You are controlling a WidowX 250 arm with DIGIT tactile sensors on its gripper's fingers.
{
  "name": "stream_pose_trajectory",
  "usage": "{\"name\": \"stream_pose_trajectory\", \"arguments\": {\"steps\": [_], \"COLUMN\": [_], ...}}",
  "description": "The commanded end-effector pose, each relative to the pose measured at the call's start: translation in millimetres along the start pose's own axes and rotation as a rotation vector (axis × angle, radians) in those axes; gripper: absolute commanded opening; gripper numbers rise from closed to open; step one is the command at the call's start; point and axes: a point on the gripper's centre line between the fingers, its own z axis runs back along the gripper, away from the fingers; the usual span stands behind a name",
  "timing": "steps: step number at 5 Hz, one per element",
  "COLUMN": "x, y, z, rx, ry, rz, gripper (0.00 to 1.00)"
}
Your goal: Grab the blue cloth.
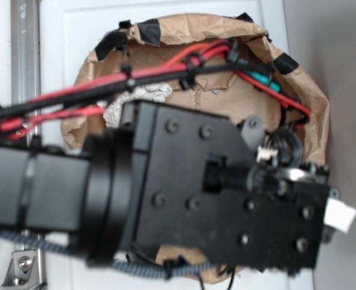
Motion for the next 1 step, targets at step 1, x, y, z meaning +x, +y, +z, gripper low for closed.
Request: {"name": "stream_pose_trajectory", "arguments": {"steps": [1], "x": [-18.9], "y": [8.8], "z": [32.7], "rx": [0.023], "ry": [-0.054], "rz": [0.091], "gripper": [0.00]}}
